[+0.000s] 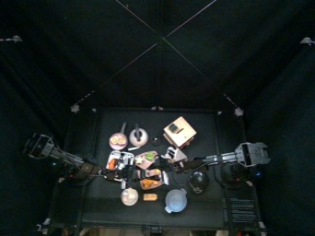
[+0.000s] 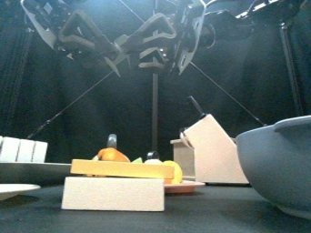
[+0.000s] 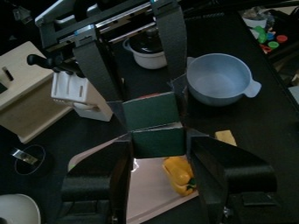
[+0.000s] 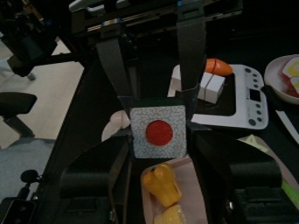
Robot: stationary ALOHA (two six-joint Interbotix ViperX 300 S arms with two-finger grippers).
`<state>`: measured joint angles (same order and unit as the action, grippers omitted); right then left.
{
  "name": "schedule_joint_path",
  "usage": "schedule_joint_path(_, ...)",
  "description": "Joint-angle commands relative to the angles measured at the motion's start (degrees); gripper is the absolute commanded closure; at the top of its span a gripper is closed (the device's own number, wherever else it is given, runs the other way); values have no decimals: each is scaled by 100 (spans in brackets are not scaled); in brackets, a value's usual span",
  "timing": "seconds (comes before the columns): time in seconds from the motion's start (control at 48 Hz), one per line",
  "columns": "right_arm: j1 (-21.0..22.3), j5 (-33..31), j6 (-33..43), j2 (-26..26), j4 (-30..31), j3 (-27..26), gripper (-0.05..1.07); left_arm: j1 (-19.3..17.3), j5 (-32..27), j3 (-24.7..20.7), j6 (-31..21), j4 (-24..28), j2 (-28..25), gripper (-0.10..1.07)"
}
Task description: Hand over green sushi half
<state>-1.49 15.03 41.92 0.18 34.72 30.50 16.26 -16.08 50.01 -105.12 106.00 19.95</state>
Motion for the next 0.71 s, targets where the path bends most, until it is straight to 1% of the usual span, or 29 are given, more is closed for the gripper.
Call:
schedule_joint_path(0.0,-9,62,9,-79,-9,-158,20,-26,-62,-158,9,35,35,34)
schedule_joint_path(0.083,-9,62,9,-88,-26,-167,6,-26,-79,-149,9,35,35,34)
schedule_joint_path(0.146,-18,53,9,-88,-18,-167,-2,-26,-88,-132,18,35,35,34)
schedule_joint_path(0.167,-26,53,9,-105,-9,-167,-3,-26,-88,-132,18,26,44,34)
schedule_joint_path(0.354,-88,62,26,-220,-9,-123,-1,-26,-97,-114,35,35,53,35)
schedule_joint_path(0.562,-97,53,35,-237,-26,-105,-1,-26,-97,-26,53,9,114,35)
schedule_joint_path(0.688,-105,44,35,-369,-35,-53,-1,-26,-97,79,53,18,272,35)
